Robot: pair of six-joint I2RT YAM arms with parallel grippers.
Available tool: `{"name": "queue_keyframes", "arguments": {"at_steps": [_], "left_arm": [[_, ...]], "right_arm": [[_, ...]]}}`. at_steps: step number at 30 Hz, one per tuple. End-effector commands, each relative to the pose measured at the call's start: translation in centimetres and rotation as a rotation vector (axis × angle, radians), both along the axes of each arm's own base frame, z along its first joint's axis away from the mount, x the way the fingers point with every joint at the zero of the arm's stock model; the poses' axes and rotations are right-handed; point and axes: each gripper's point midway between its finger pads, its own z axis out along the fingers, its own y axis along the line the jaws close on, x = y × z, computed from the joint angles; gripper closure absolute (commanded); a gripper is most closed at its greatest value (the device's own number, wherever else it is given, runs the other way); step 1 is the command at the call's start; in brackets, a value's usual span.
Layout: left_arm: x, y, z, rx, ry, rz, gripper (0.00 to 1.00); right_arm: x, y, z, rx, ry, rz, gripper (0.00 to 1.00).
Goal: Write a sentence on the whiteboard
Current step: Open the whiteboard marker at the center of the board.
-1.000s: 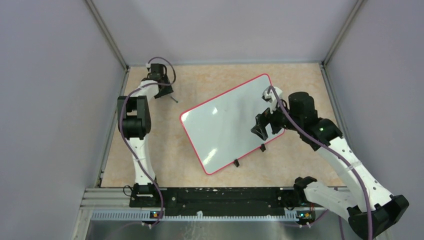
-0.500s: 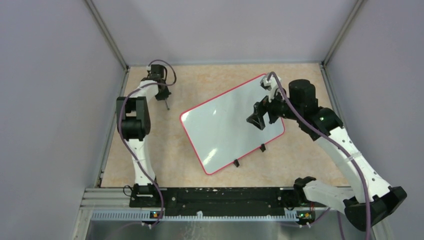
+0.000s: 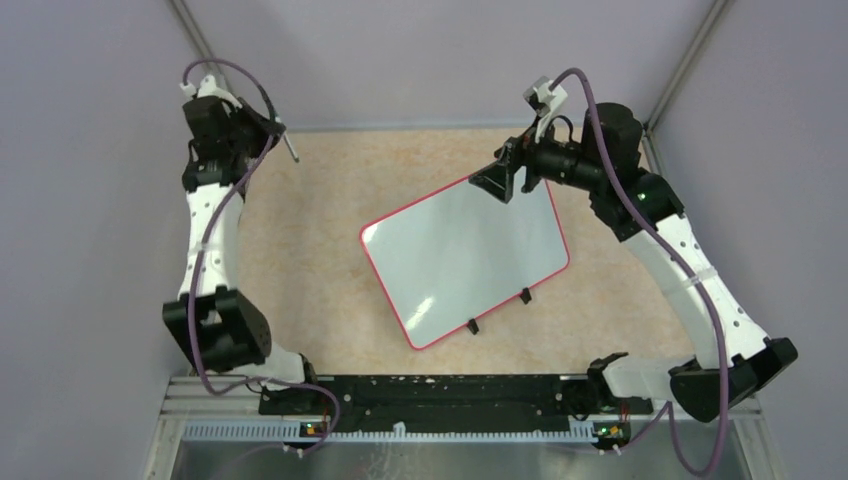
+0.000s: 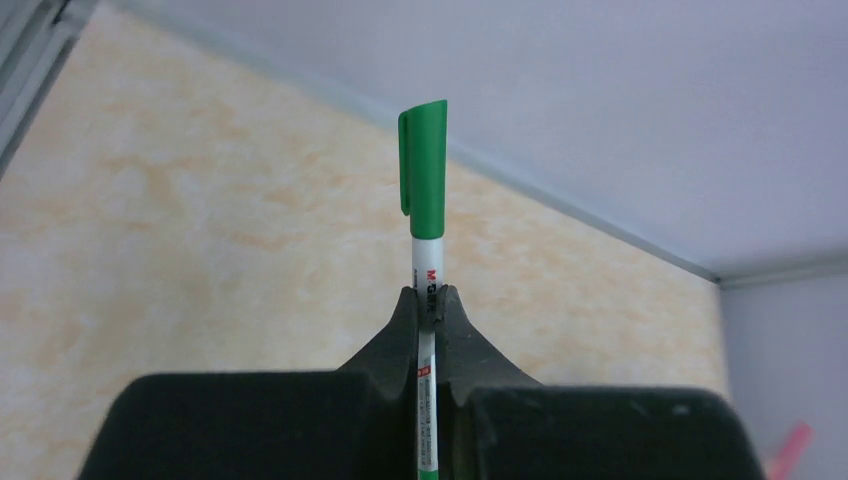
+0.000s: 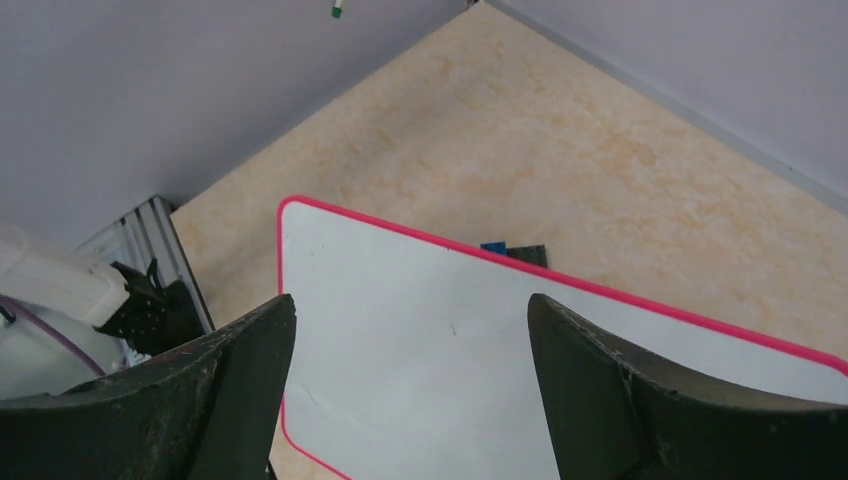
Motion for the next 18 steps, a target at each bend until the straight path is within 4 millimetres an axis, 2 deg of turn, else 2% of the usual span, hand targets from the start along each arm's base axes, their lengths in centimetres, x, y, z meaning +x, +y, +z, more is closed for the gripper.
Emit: {"name": "queue_keyframes", "arguments": {"at_steps": [1,5,8,13,16,18], "left_arm": [[-4.7,-5.7,11.0,-0.102,-0.349,-0.220,1.00],[-9.3,-9.5,16.0,-0.201,-0.527,-0.407,1.00],[-12.1,-11.8,17.2,-0.299,-0.563,-0.532,1.00],[-15.9,-14.4,17.8,-0.394,-0.619,-0.669,1.00],[-17.1,-15.4,17.3,-0.437,-0.610,-0.710,1.00],[-17.9,-15.9,17.2,-0.464,-0.624,-0.734,1.00]], "right_arm": [[0.8,2.0,4.4,0.158,-0.017,0.037,0.18],[1.2,5.4,4.7,0.235,0.023,0.113,0.21],[0.7,8.2,5.2,0.272,0.039,0.174,0.21],[-0.5,12.5,6.0,0.337,0.105,0.295,0.22],[-1.7,14.7,6.7,0.352,0.116,0.355,0.23],[-2.1,16.0,6.5,0.350,0.130,0.379,0.23]]}}
